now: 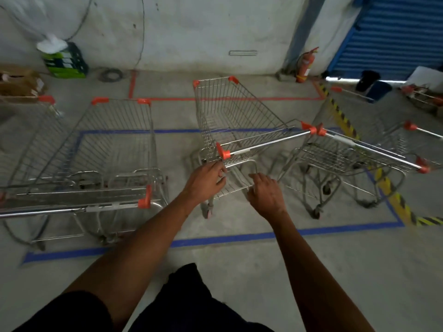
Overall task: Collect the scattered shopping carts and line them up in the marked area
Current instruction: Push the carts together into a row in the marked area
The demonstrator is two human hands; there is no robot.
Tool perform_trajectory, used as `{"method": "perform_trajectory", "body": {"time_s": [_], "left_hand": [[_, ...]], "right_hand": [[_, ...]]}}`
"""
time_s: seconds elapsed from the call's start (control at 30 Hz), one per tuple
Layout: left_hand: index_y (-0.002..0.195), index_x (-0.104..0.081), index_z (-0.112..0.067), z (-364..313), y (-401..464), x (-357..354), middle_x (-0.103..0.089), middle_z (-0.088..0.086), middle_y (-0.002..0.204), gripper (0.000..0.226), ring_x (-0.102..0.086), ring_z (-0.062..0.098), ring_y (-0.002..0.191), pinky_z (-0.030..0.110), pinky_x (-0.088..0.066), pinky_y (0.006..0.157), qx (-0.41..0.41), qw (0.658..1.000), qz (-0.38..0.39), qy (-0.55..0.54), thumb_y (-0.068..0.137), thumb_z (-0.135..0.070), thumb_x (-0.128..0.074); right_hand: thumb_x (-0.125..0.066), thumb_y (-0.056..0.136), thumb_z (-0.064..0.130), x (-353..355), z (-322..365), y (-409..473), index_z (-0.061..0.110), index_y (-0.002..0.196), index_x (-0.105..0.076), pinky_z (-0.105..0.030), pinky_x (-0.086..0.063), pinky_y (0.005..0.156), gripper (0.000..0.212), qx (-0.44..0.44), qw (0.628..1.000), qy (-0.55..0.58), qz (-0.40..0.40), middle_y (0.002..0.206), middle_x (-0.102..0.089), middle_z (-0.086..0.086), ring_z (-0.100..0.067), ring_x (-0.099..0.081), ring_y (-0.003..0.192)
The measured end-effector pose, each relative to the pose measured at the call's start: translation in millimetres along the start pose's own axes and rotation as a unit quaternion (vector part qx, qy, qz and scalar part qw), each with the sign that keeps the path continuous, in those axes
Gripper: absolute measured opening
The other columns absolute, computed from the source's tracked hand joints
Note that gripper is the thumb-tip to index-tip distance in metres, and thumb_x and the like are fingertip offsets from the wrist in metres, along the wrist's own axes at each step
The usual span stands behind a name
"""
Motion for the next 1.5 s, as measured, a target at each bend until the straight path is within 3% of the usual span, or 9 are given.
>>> {"method": "perform_trajectory", "body": {"time_s": [0.13, 0.37, 0.57, 0.63, 0.77, 0.87, 1.07, 1.27, 1.5], "left_hand": [[0.129, -0.059, -0.018, -16, 44, -22, -0.065, 0.000, 0.126, 0.041, -0.065, 0.022, 0.113, 0.039, -0.055, 0.092, 0.007, 0.999, 0.021, 0.035, 0.091, -0.031, -0.066], [0.143, -0.046, -0.024, -37, 127, -62, -0.057, -0.002, 0.138, 0.058, -0.058, 0.023, 0.127, 0.054, -0.038, 0.112, 0.036, 0.988, 0.085, 0.120, 0.091, -0.041, -0.064], [0.153, -0.035, -0.024, -31, 166, -87, -0.053, 0.003, 0.148, 0.068, -0.057, 0.029, 0.131, 0.059, -0.038, 0.110, 0.101, 0.977, 0.143, 0.124, 0.094, -0.043, -0.063], [0.151, -0.038, -0.024, -24, 175, -96, -0.055, 0.003, 0.147, 0.064, -0.057, 0.029, 0.130, 0.058, -0.039, 0.110, 0.116, 0.970, 0.175, 0.121, 0.096, -0.045, -0.062], [0.143, -0.047, -0.027, -1, 181, -110, -0.059, -0.001, 0.142, 0.052, -0.054, 0.027, 0.134, 0.070, -0.020, 0.117, 0.169, 0.949, 0.224, 0.143, 0.097, -0.050, -0.055], [0.132, -0.055, -0.028, 9, 180, -113, -0.067, -0.001, 0.128, 0.044, -0.060, 0.024, 0.124, 0.063, -0.028, 0.114, 0.181, 0.940, 0.217, 0.190, 0.096, -0.053, -0.051], [0.127, -0.062, -0.030, 23, 177, -114, -0.071, -0.004, 0.123, 0.043, -0.064, 0.022, 0.119, 0.057, -0.022, 0.117, 0.217, 0.933, 0.199, 0.207, 0.095, -0.057, -0.050], [0.112, -0.066, -0.030, 42, 158, -107, -0.072, -0.004, 0.107, 0.036, -0.067, 0.021, 0.108, 0.050, -0.025, 0.112, 0.225, 0.929, 0.187, 0.228, 0.090, -0.056, -0.054], [0.116, -0.067, -0.030, 65, 139, -89, -0.070, -0.003, 0.119, 0.039, -0.061, 0.023, 0.122, 0.057, -0.016, 0.120, 0.229, 0.923, 0.232, 0.204, 0.090, -0.056, -0.054]], "right_hand": [[-0.059, 0.094, 0.021, 8, -52, 23, 0.010, 0.141, -0.054, -0.042, -0.044, 0.102, 0.048, -0.033, 0.999, 0.008, -0.004, 0.133, -0.062, -0.011, -0.031, -0.058, 0.121], [-0.062, 0.089, 0.017, 15, -107, 78, 0.008, 0.143, -0.052, -0.042, -0.043, 0.107, 0.055, -0.047, 0.998, 0.045, -0.014, 0.137, -0.061, -0.015, -0.031, -0.058, 0.125], [-0.063, 0.089, 0.017, 12, -140, 133, 0.014, 0.152, -0.041, -0.041, -0.039, 0.113, 0.067, -0.045, 0.998, 0.039, 0.033, 0.151, -0.050, -0.009, -0.028, -0.049, 0.137], [-0.063, 0.089, 0.014, 11, -153, 148, 0.015, 0.152, -0.040, -0.042, -0.039, 0.115, 0.068, -0.047, 0.997, 0.041, 0.039, 0.154, -0.046, -0.009, -0.028, -0.047, 0.139], [-0.063, 0.089, 0.007, 10, -180, 176, 0.014, 0.152, -0.039, -0.046, -0.037, 0.119, 0.068, -0.035, 0.997, 0.021, 0.059, 0.157, -0.040, -0.010, -0.028, -0.039, 0.145], [-0.062, 0.086, 0.005, 10, -203, 199, 0.013, 0.143, -0.049, -0.043, -0.041, 0.114, 0.059, -0.006, 0.998, -0.017, 0.063, 0.146, -0.050, -0.010, -0.027, -0.045, 0.138], [-0.065, 0.090, 0.035, 1, -221, 237, 0.015, 0.102, -0.071, -0.038, -0.045, 0.097, 0.023, 0.049, 0.992, -0.050, 0.101, 0.107, -0.070, -0.007, -0.029, -0.065, 0.107], [-0.059, 0.088, 0.064, -17, -205, 236, 0.018, 0.098, -0.073, -0.036, -0.056, 0.088, 0.050, 0.064, 0.981, -0.111, 0.143, 0.096, -0.076, -0.004, -0.026, -0.073, 0.093], [-0.060, 0.087, 0.057, -17, -166, 206, 0.015, 0.103, -0.073, -0.038, -0.057, 0.088, 0.047, 0.039, 0.980, -0.125, 0.148, 0.106, -0.077, -0.008, -0.030, -0.073, 0.102]]}}
Point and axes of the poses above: each hand's wrist, its own y-axis towards the middle knuckle, its own x-axis out of the back of the hand, z = x × y, the point moved 6 cm from there along y, towards the middle knuckle
